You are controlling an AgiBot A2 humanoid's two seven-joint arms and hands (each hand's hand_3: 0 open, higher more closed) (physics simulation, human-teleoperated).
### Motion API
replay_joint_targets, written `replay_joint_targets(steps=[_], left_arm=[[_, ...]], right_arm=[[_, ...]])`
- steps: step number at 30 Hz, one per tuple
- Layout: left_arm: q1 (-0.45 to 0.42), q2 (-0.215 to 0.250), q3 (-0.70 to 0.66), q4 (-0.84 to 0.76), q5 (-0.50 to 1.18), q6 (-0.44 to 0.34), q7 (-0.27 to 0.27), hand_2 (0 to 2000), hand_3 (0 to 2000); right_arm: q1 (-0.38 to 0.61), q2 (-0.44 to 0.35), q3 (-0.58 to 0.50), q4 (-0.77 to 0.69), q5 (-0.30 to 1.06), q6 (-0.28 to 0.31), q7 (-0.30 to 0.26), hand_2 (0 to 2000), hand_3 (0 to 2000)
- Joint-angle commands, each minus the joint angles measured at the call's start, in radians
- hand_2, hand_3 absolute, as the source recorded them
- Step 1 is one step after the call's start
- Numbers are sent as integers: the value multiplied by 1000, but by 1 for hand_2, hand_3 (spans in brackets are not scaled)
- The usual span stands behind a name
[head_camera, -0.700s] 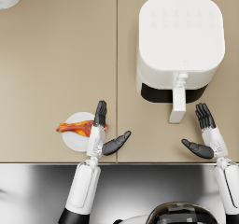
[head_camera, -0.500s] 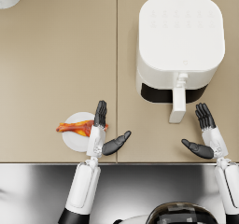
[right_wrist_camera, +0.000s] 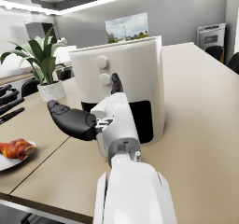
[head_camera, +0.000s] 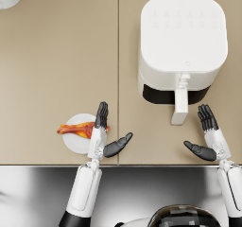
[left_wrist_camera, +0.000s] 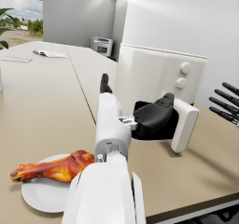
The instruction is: Pick up the drumstick and place it into the air fryer
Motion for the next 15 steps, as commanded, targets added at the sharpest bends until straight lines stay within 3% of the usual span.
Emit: replay_joint_targets(steps=[1,7,15], left_arm=[[-1,3,12,4,0,-20,-20,0,0],[-19,14,-36,2,44,-65,-65,0,0],[-49,23,-102,-10,401,-72,-72,0,0]], right_arm=[[13,-11,16,3,0,-20,20,0,0],[40,-47,32,-24,0,-65,65,0,0],[65,-84,39,-105,322,-71,72,0,0]])
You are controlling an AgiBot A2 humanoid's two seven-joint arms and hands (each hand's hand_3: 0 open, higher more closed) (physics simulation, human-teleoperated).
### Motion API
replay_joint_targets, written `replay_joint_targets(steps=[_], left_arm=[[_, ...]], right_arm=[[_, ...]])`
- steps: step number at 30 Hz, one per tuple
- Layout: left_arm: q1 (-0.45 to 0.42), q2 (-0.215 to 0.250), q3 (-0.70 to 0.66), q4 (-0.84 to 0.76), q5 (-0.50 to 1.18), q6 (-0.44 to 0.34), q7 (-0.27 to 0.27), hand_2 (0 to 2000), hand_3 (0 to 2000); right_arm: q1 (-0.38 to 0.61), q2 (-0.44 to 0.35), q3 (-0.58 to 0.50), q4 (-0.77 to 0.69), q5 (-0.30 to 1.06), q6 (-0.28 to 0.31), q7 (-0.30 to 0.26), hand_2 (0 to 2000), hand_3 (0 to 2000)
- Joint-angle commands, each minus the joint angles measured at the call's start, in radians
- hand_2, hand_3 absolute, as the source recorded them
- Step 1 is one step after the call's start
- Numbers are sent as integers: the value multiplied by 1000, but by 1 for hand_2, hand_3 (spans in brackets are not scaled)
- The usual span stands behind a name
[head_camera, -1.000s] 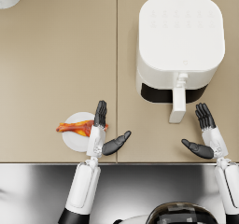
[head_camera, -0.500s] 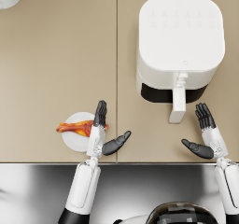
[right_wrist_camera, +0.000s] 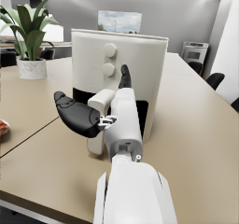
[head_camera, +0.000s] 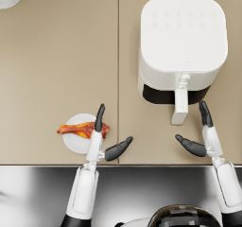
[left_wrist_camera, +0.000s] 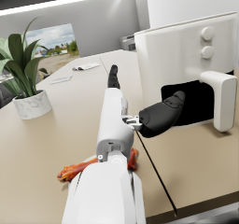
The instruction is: Pick up the drumstick and place it into the air fryer
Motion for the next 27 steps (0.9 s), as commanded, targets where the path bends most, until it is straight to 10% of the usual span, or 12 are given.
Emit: replay_joint_targets(steps=[1,21,27], left_arm=[[-6,0,-42,-9,45,0,0,0,0],[-51,25,-202,49,950,-1,0,0,0],[-24,30,-227,69,1224,-440,-1,0,0]], right_arm=[[19,-13,11,-42,17,0,0,0,0],[23,-63,-7,-92,58,0,0,0,0],[16,-73,-21,-87,58,0,0,0,0]])
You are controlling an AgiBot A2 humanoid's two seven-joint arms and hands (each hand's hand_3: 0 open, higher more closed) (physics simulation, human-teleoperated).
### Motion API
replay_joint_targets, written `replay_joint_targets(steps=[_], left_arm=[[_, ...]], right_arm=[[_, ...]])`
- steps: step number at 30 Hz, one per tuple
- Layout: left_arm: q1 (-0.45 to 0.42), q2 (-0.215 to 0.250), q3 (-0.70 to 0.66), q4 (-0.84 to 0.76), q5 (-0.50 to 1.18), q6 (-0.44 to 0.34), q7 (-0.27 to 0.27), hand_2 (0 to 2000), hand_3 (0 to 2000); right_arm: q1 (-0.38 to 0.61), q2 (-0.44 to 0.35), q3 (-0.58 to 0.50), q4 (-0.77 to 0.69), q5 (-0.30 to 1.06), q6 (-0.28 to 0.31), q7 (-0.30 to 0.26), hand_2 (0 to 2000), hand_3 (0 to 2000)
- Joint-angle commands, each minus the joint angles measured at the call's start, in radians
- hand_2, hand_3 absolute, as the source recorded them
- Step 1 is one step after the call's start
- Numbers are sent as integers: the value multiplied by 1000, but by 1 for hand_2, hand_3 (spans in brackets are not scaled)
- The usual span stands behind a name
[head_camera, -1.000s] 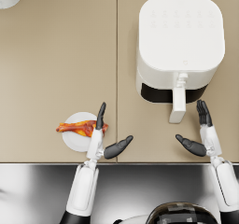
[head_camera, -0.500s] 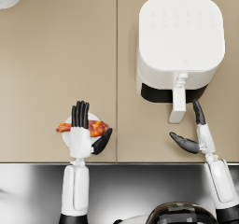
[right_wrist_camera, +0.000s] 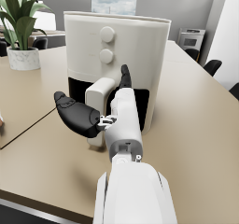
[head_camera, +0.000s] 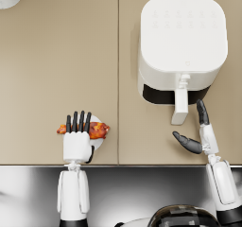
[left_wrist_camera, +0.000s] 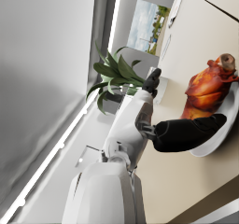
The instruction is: Pick up the drumstick and place it into the air fryer
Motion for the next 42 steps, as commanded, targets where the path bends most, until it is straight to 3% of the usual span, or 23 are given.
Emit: replay_joint_targets(steps=[1,9,21,22,23,24,26,27,30,38,42], left_arm=[[27,1,-12,12,46,-23,0,0,0],[99,12,52,105,196,-68,1,0,0],[196,16,139,376,205,-9,-2,0,0],[207,15,147,409,205,-19,-4,1361,327],[215,13,157,432,205,-17,-6,2000,653],[219,9,165,441,205,1,-4,2000,980],[221,4,175,429,204,227,-4,2000,1633],[222,4,179,417,205,300,-4,2000,1960],[218,6,186,321,207,393,-2,2000,2000],[230,23,170,118,206,368,4,2000,2000],[246,35,184,89,33,365,5,2000,2000]], right_arm=[[6,-5,-12,8,0,0,0,0,0],[10,-23,-20,-17,0,0,0,0,0],[41,-57,-18,-57,0,0,0,0,0],[39,-58,-14,-62,0,0,0,0,0],[42,-61,-12,-70,0,0,0,0,0],[45,-64,-7,-93,0,0,0,0,0],[50,-69,0,-146,0,0,0,0,0],[52,-72,3,-176,0,0,0,0,0],[63,-81,18,-255,0,0,0,0,0],[85,-103,42,-312,0,0,0,0,0],[96,-114,51,-325,0,0,0,0,0]])
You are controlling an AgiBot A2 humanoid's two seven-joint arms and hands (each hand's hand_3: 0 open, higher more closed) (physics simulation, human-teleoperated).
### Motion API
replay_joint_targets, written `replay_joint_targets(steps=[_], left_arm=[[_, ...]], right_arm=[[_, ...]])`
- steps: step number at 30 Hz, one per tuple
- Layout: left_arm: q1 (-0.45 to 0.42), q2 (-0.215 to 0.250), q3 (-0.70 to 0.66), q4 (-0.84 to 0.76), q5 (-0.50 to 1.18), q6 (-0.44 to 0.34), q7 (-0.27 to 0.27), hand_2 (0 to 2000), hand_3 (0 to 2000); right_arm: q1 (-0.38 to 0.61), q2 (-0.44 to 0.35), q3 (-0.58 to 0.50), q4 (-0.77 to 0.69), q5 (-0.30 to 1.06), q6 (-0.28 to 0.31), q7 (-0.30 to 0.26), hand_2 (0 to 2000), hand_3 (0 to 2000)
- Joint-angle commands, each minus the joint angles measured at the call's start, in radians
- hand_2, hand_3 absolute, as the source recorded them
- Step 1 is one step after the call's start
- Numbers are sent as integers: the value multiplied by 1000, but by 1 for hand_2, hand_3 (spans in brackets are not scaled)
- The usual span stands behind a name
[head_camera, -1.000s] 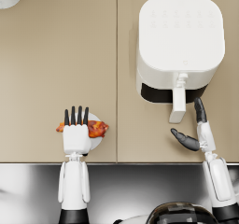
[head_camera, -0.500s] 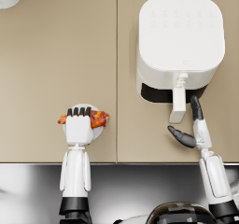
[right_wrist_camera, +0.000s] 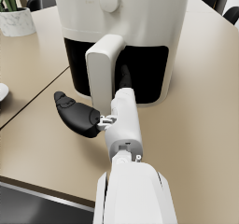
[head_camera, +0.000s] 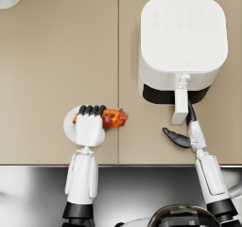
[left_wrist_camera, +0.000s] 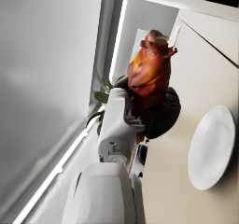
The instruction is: Pick up the drumstick and place it into the air fryer
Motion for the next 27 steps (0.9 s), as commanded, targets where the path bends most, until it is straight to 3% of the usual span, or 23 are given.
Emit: replay_joint_targets(steps=[1,8,13,14,15,18,19,20,23,27], left_arm=[[28,10,3,-45,-44,-2,0,2000,2000],[64,32,6,-87,-336,13,1,2000,2000],[90,49,30,-76,-400,16,1,2000,2000],[90,51,29,-76,-404,16,1,2000,2000],[94,54,31,-71,-407,16,1,2000,2000],[107,62,34,-58,-412,16,1,2000,2000],[113,66,36,-54,-413,16,1,2000,2000],[123,71,40,-54,-413,16,2,2000,2000],[154,87,58,-49,-414,16,1,2000,2000],[207,116,94,-62,-415,16,1,2000,2000]], right_arm=[[24,-11,7,-3,0,0,0,0,0],[46,-30,0,-13,0,0,0,0,0],[66,-41,33,-20,1,-12,0,0,0],[61,-37,45,-14,2,-17,0,1361,327],[54,-31,63,0,3,-40,0,2000,653],[20,-10,75,59,3,-142,-2,2000,1633],[-4,2,77,105,3,-149,-2,2000,1960],[-26,12,80,139,3,-142,-3,2000,2000],[-78,50,95,229,3,-45,-3,2000,2000],[-131,97,125,329,3,-1,-2,2000,2000]])
